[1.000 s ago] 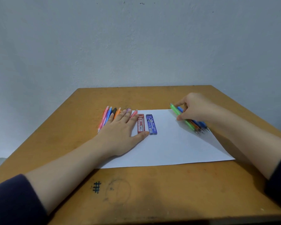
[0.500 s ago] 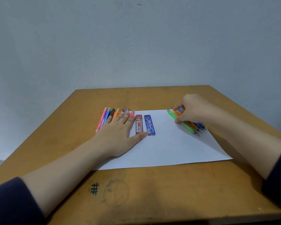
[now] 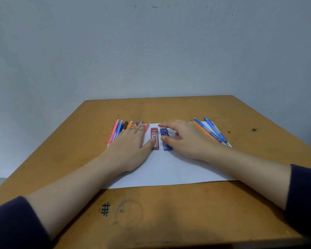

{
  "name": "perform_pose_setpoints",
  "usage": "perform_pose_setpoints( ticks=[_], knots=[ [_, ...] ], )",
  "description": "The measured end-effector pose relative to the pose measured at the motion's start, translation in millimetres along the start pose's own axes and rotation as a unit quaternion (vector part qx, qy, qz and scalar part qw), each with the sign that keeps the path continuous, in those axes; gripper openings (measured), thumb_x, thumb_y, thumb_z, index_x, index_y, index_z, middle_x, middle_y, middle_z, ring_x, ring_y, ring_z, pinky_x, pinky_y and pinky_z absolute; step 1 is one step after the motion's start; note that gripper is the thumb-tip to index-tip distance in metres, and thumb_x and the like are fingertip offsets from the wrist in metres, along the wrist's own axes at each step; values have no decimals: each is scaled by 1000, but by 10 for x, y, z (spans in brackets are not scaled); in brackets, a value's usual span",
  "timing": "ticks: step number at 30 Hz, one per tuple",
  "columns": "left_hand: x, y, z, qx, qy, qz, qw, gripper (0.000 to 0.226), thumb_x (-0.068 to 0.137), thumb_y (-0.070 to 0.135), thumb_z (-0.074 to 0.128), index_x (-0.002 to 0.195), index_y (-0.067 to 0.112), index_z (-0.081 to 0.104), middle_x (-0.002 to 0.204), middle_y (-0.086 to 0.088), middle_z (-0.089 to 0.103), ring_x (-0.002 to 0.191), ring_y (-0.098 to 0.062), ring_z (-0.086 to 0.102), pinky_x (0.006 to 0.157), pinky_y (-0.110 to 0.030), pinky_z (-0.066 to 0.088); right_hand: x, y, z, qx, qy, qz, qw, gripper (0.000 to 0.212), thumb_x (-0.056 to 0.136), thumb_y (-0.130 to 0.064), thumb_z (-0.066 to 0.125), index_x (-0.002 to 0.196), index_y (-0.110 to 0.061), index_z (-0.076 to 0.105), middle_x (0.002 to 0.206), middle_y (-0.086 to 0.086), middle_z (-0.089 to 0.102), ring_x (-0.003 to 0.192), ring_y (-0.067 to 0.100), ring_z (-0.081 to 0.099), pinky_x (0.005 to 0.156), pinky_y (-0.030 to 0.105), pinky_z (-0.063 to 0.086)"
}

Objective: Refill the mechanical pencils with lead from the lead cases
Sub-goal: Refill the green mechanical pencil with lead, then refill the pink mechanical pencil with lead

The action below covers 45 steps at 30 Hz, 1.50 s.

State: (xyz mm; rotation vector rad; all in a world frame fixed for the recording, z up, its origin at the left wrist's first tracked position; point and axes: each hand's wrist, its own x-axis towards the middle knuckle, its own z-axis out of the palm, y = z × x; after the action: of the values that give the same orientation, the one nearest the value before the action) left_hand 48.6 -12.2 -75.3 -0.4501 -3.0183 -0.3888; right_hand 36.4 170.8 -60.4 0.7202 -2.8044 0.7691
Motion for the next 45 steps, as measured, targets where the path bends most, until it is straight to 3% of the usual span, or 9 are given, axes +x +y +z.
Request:
perform_pose_setpoints(
  ticks=[3, 5, 9, 19, 25, 32, 36, 42, 45],
  knots=[
    [24, -40, 6, -5, 36, 2, 999, 52, 101, 39, 29, 143, 11, 39, 154, -4, 33, 141, -16, 26, 116, -32, 21, 17, 13, 78, -32, -57, -24, 998, 51, 98, -33, 47, 145, -21, 34, 154, 1, 30, 141, 12, 23, 106, 16, 15],
    [52, -78, 15, 5, 60, -4, 998, 36, 100, 34, 37, 106, 10, 63, 135, -7, 53, 128, -19, 43, 105, -34, 36, 27, 37, 107, -43, -86, -23, 995, 53, 99, -37, 42, 148, -24, 27, 157, 0, 19, 144, 12, 14, 112, 22, 11],
    [56, -88, 4, 11, 91, -16, 996, 43, 95, 35, 46, 57, 14, 51, 87, -2, 58, 86, -19, 52, 80, -40, 46, 38, 65, 129, -54, -111, -13, 992, 55, 100, -40, 36, 150, -21, 22, 158, -2, 12, 146, 11, 6, 118, 28, 9],
    [67, -56, -28, -14, 164, -65, 984, 41, 78, 43, 51, 72, 13, 77, 90, -5, 74, 89, -22, 65, 87, -36, 47, 47, 59, 131, -78, -121, -12, 989, 56, 101, -41, 34, 150, -21, 20, 159, -4, 10, 146, 13, 8, 116, 27, 9],
    [-7, -4, -96, -95, 259, -60, 959, 20, 88, 33, 63, 98, 23, 77, 65, -6, 68, 53, -21, 50, 50, -29, 36, 36, 56, 122, -52, -105, -13, 993, 51, 100, -38, 37, 147, -18, 31, 157, 0, 20, 145, 13, 14, 117, 29, 13],
    [-15, 1, -90, -199, 279, 6, 940, 20, 88, 22, 68, 105, 14, 74, 83, -1, 75, 53, 6, 53, 52, -7, 37, 2, 32, -2, 27, 41, 31, 998, 38, 99, -25, 46, 133, -11, 52, 135, 3, 54, 123, 16, 48, 91, 15, 31],
    [13, -53, -89, -291, 260, 14, 921, 19, 85, 16, 70, 103, 12, 74, 80, 3, 74, 48, 15, 50, 51, -2, 36, 75, 165, 1, 43, 130, 44, 990, 42, 94, -14, 53, 136, -14, 49, 129, 6, 59, 120, 18, 52, 101, 29, 38],
    [32, -116, -109, -361, 244, 16, 900, 19, 82, 18, 74, 89, 35, 72, 78, 20, 72, 74, -39, 66, 60, -29, 53, 79, 154, -66, 108, 217, 15, 970, 25, 91, -8, 60, 115, -11, 67, 94, -3, 64, 85, 5, 57, 78, 12, 44],
    [22, -87, -122, -374, 243, 27, 895, 22, 82, 18, 73, 90, 38, 70, 79, 14, 73, 76, -45, 65, 64, -42, 54, 71, 146, -85, 114, 235, 3, 965, 17, 89, -7, 62, 104, -10, 72, 85, -6, 62, 67, -11, 53, 63, 4, 38]
  ],
)
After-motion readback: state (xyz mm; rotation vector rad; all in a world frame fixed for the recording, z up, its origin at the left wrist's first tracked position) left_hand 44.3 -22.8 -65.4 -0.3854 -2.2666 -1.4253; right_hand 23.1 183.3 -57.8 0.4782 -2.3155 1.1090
